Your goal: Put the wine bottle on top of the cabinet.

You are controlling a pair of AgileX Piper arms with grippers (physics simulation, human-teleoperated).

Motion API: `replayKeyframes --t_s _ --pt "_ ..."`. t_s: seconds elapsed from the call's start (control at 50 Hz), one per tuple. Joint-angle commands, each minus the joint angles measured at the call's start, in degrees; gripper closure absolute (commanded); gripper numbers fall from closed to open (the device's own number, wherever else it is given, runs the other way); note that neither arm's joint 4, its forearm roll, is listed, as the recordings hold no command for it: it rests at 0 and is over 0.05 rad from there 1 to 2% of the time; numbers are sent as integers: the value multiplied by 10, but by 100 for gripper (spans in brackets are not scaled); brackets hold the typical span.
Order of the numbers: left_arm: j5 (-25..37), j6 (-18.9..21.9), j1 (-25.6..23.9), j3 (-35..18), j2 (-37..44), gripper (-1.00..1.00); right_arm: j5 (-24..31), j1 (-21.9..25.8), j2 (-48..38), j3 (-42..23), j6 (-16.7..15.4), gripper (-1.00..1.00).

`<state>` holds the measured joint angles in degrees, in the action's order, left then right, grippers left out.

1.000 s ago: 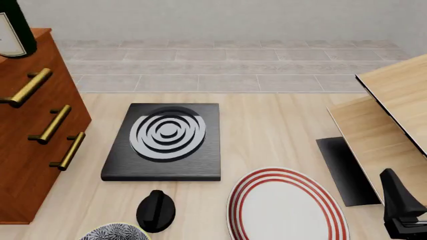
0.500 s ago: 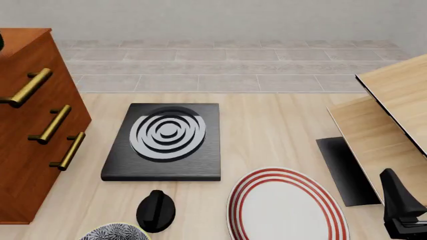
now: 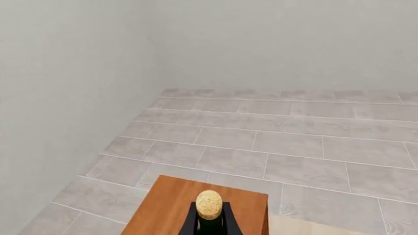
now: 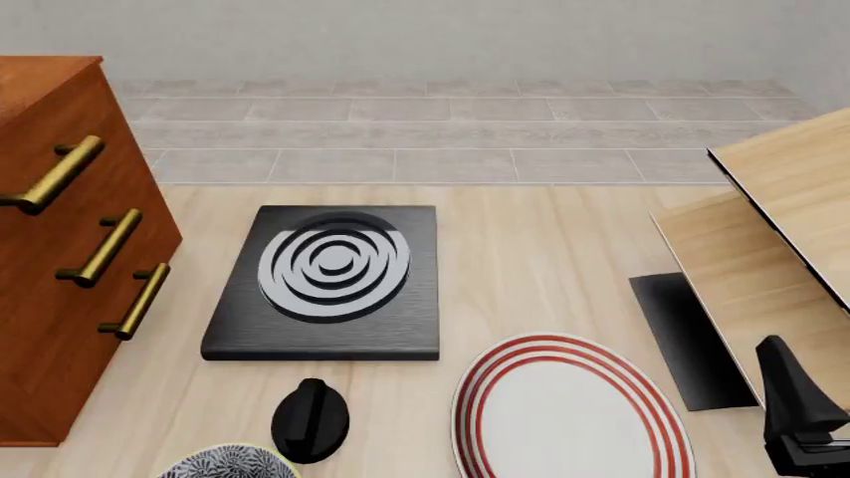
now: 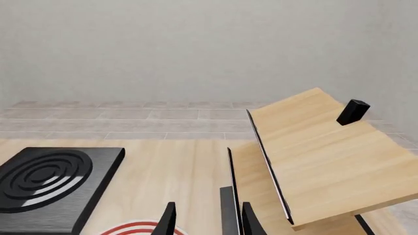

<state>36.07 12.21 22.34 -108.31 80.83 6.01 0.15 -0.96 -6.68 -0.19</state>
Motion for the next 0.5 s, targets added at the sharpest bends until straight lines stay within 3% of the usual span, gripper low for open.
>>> replayKeyframes --t_s 0.02,0.3,0.5 --pt "-9 8 25 22 14 100 0 0 0 0 0 -100" --pt "-26 6 8 78 -4 100 0 0 0 0 0 -100" --pt "-11 8 0 60 -5 100 0 0 0 0 0 -100"
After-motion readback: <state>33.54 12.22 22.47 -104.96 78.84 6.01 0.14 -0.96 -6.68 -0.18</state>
